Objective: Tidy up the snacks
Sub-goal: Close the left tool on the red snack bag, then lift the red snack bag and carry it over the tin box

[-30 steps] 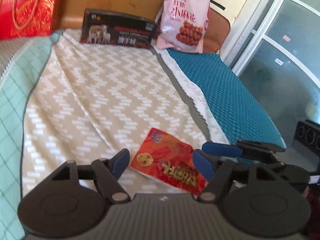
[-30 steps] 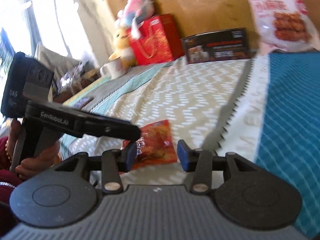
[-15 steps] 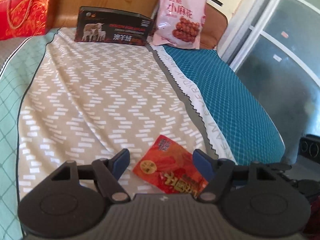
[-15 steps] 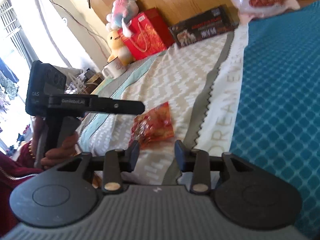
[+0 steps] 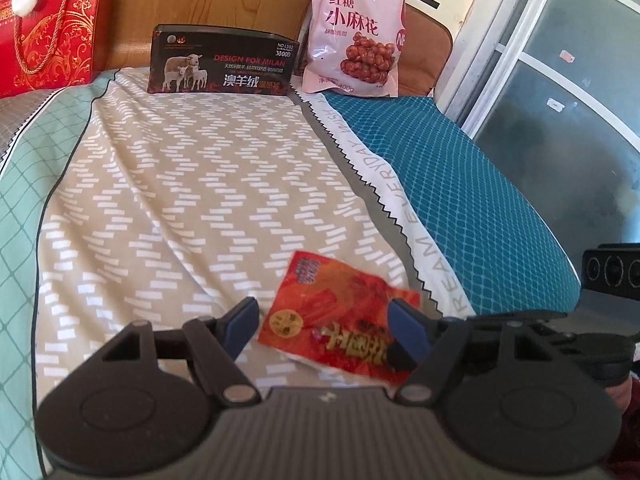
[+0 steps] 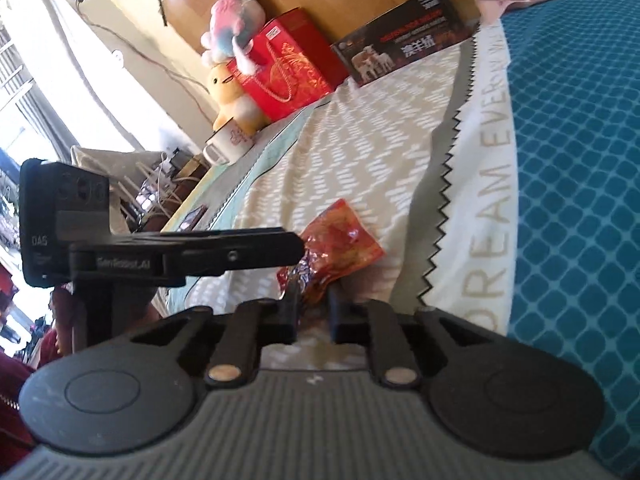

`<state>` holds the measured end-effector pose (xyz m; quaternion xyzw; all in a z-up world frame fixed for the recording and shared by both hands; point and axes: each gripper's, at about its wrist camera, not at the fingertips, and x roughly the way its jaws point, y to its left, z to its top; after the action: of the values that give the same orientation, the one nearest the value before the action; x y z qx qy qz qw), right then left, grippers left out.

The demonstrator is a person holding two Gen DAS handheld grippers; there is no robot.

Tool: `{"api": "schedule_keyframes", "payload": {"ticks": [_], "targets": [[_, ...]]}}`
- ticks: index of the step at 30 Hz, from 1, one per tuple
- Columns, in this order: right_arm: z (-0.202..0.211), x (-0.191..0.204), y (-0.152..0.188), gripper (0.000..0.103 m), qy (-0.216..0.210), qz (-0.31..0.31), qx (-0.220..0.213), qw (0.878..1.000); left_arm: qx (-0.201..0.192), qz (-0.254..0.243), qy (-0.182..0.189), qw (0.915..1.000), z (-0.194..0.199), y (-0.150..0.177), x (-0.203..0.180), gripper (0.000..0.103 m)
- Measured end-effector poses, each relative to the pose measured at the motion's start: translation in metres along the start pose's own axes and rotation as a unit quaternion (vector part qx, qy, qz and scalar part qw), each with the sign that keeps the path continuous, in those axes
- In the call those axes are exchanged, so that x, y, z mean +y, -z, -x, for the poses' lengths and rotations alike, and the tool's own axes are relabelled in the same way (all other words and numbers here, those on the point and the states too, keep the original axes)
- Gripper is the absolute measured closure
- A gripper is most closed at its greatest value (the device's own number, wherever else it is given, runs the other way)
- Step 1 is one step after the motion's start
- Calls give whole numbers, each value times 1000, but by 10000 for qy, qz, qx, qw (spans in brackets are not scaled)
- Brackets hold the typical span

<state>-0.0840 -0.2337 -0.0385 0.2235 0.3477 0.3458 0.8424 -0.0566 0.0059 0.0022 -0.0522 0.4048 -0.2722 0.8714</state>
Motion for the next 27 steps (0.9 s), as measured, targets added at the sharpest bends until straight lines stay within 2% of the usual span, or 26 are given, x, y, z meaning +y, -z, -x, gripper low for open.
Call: {"api": "schedule_keyframes", "payload": {"ticks": [7,15,18,20,23,27], "targets": [[-4,1,-6,87,437,88,-269,9986,-17,21,45,10000,2,3,1,30],[-10,-3,-15,84,419,-146,-318,9985,42,94,169,9998,1,-1,3,25],[-14,-8,-22,84,421,-288,-355,9981,47,428,445,9981,-1,-8,17,26],[-17,-12,-27,84,396,-390,-376,9977,-6,723,639,9953,-2,-12,30,32],[-20,-21,-34,84,329,-585,-416,9969,-72,1285,993,9867,-5,-17,55,45],[-25,-27,-43,88,314,-705,-407,9962,-69,1817,1112,9770,-15,-22,80,78]]}}
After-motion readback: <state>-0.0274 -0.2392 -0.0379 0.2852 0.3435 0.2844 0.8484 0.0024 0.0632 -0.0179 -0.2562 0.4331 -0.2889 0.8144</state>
